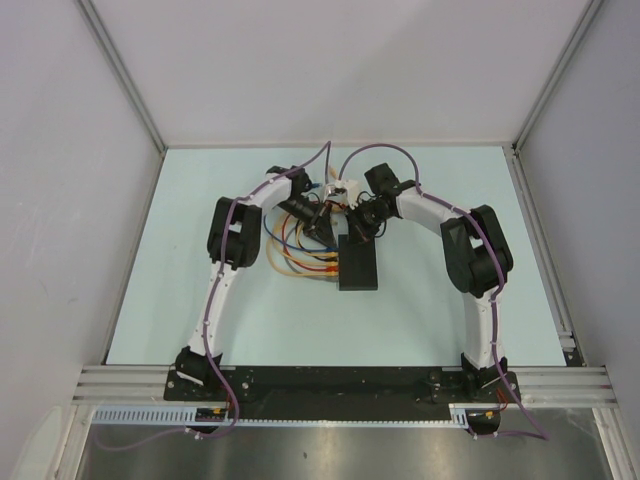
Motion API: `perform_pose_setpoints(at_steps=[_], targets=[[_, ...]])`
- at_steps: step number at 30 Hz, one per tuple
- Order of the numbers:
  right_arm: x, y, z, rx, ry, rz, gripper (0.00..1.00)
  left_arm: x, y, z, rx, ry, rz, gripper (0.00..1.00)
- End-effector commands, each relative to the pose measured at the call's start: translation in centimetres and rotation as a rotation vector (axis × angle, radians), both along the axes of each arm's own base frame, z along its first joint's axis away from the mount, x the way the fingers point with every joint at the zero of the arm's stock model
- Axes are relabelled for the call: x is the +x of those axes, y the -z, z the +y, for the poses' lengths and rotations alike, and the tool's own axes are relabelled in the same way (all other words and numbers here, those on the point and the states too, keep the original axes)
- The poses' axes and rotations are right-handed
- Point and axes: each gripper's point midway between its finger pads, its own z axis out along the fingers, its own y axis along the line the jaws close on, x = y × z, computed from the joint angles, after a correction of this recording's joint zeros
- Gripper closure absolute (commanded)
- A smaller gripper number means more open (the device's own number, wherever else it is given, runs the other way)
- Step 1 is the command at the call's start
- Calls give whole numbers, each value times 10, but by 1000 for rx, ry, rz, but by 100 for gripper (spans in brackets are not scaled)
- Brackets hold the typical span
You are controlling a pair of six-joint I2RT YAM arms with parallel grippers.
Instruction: Pull the plug from the switch port
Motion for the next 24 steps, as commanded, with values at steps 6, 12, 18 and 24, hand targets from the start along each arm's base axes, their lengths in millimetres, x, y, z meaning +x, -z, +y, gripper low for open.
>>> perform_pose_setpoints(at_steps=[6, 12, 18, 24], targets=[[-12, 33, -19, -129, 0, 22, 100, 21, 11, 23, 35, -8, -140, 100], [-12, 32, -19, -132, 0, 20, 100, 38, 17, 33, 124, 61, -252, 100], [-11, 32, -20, -129, 3, 17, 100, 62, -3, 50, 97, -22, -269, 100], [-11, 36, -18, -132, -1, 22, 100, 42, -13, 36, 16, -6, -229, 100]])
